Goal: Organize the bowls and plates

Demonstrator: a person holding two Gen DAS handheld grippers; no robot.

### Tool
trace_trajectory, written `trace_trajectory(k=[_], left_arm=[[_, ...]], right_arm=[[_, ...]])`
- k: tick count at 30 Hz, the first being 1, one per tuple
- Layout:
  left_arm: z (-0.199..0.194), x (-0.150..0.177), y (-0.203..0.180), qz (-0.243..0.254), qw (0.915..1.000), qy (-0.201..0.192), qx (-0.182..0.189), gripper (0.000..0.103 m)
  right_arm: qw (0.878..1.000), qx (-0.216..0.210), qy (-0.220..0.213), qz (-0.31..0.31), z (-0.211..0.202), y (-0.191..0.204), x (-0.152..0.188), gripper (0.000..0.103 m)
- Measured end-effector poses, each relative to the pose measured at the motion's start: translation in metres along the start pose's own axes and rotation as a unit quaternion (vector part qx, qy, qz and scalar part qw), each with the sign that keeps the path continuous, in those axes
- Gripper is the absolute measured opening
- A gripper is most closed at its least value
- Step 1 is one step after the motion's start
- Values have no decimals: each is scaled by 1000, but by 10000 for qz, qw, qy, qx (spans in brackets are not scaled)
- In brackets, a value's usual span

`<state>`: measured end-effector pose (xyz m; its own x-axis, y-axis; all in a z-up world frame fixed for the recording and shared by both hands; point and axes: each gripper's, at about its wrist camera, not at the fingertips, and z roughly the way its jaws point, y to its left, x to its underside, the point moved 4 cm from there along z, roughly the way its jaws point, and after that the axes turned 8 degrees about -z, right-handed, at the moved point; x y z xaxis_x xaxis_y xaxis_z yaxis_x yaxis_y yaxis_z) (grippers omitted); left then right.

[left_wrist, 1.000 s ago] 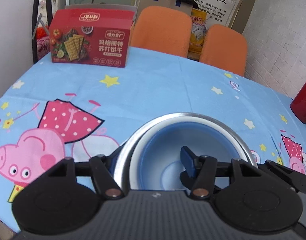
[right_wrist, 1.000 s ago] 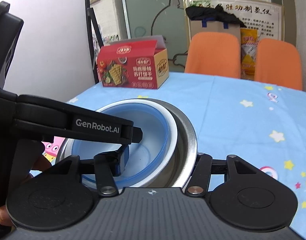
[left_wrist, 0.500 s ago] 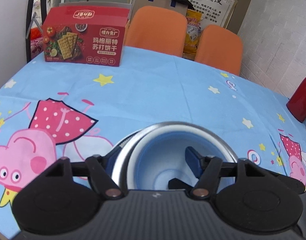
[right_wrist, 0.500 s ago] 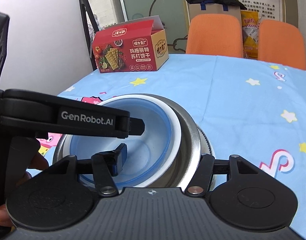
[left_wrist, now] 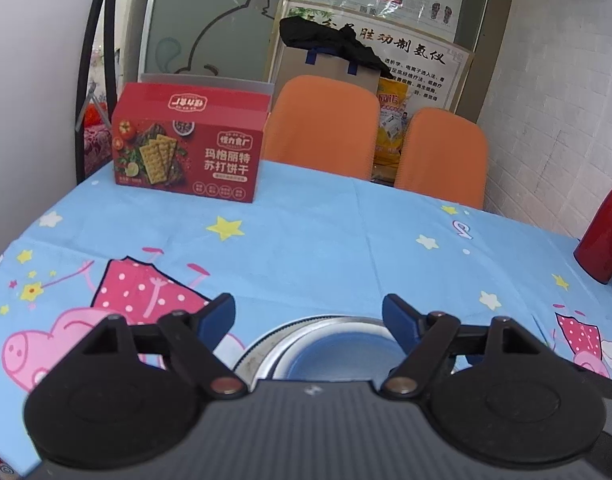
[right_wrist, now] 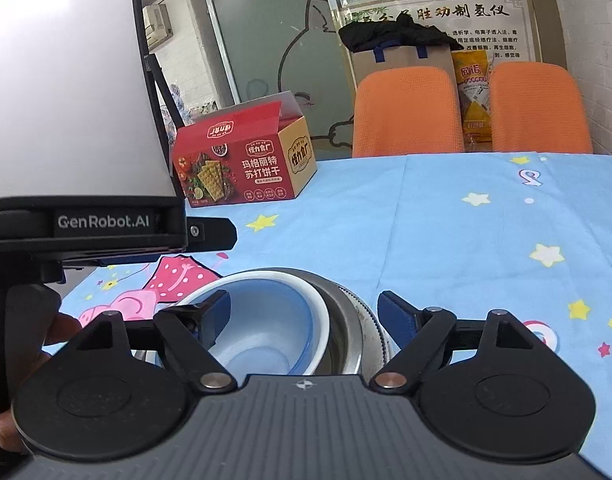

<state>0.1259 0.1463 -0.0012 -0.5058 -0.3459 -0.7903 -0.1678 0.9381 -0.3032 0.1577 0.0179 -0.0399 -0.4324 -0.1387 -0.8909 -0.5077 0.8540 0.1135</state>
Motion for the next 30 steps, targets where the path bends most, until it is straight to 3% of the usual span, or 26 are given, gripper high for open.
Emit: trace_trajectory(k=[3,16,30], left_arm=[[-6,8,-6,-16,10000,11,0,85],[-77,64,-40,151,9995,-178,200,86],[-142,141,-46,411,9980,-380,292,87]], right_arm=[[10000,95,-15,-15,-7,-5,2,103],[9963,696,-486,143,-86,-25,26,103],[9914,1080,-741,-70,-150,-12,88,103]])
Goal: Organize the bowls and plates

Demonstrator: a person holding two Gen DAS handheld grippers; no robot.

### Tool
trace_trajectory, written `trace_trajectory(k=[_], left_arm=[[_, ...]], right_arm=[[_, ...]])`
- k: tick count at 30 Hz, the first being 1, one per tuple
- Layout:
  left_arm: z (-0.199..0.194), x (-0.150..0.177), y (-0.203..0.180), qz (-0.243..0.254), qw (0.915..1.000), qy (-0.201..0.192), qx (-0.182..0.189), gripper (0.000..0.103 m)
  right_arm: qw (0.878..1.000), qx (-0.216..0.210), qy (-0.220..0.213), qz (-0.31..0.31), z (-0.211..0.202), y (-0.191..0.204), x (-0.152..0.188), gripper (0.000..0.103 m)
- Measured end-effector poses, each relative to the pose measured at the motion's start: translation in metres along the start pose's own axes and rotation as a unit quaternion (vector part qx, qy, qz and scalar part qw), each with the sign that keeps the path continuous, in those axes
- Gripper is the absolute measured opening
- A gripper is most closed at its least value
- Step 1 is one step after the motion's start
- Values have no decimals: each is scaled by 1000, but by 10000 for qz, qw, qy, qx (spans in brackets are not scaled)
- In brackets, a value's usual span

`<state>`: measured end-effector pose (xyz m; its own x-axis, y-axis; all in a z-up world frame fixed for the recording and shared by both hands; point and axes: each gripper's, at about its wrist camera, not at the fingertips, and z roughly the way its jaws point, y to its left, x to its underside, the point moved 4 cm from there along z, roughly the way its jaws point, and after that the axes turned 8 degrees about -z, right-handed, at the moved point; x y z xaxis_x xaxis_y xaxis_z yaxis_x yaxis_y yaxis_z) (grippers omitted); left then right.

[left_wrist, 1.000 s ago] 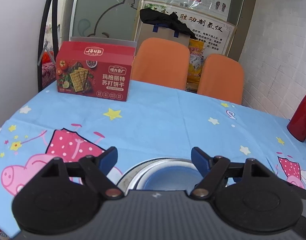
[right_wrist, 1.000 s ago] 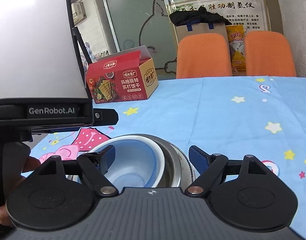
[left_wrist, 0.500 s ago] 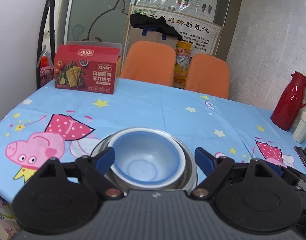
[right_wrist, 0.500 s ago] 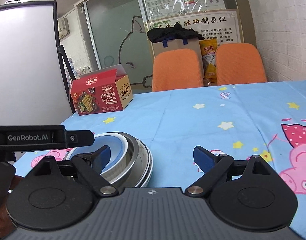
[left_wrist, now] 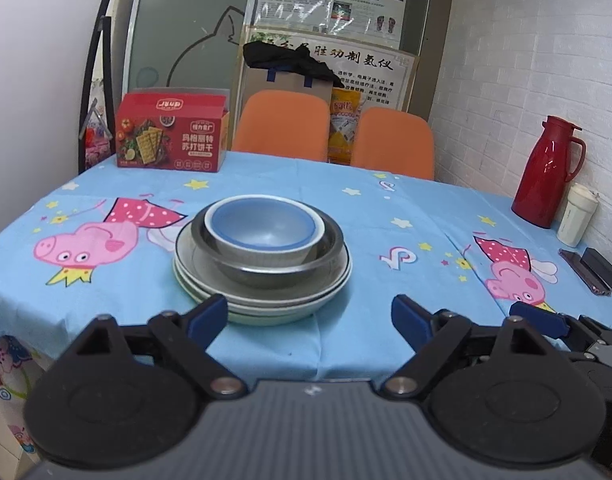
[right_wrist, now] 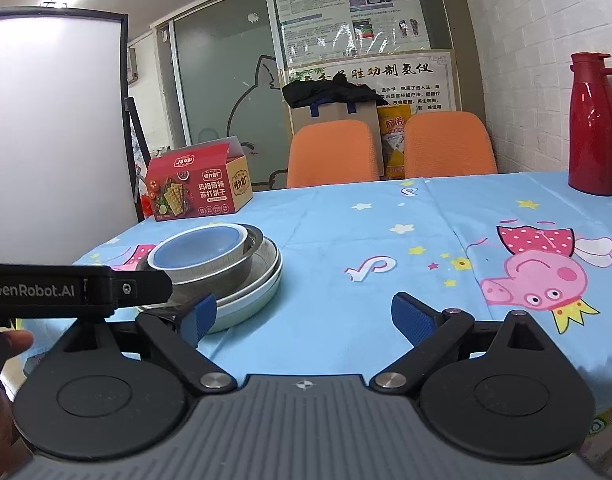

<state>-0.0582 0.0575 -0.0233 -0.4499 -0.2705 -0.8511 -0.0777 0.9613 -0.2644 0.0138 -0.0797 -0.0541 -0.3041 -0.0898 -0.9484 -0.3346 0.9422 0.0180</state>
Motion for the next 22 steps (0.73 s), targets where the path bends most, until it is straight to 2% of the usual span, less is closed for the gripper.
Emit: trace_trajectory(k=[6,11,22], left_arm=[[-17,20,0,144,9999,31,-68,88],[-20,30,1,170,9997,55,-149,89],[-28,30,-3,157,9993,-292,-165,89]], right_arm=[[9991,389,147,-82,-20,-2,17,103],[9984,562,53,14,-34,-6,22,103],[9978,644,-60,156,-40,-14,27,103]])
